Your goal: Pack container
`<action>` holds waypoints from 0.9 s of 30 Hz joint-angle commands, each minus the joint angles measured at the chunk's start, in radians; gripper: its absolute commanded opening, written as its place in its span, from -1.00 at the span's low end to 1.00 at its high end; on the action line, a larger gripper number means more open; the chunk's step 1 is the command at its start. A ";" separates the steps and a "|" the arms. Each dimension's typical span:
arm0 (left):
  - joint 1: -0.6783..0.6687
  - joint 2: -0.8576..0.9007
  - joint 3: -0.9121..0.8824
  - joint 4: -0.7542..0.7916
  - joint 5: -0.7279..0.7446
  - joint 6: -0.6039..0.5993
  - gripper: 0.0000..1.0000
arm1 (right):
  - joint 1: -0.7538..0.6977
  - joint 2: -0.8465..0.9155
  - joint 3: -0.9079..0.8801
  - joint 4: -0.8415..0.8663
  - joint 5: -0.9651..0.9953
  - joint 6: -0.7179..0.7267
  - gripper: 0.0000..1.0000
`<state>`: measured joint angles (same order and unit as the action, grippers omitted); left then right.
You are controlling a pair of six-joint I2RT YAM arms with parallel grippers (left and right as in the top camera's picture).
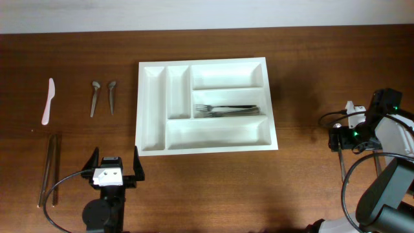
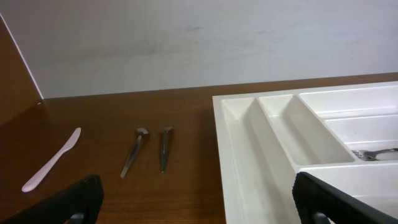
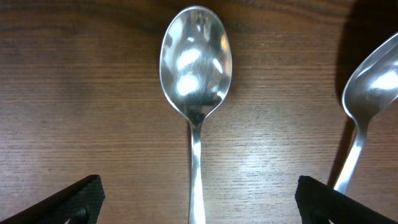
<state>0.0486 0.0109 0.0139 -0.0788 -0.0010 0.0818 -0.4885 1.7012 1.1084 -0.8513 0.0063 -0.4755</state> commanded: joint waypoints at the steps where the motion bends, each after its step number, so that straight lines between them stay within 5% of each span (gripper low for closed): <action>1: 0.006 -0.005 -0.005 -0.003 0.001 -0.010 0.99 | -0.005 0.007 -0.006 0.008 -0.013 -0.006 0.98; 27: 0.006 -0.005 -0.005 -0.003 0.001 -0.010 0.99 | -0.005 0.027 -0.012 0.055 -0.021 -0.006 0.97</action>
<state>0.0483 0.0109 0.0139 -0.0788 -0.0010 0.0818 -0.4889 1.7218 1.1084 -0.8024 -0.0010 -0.4751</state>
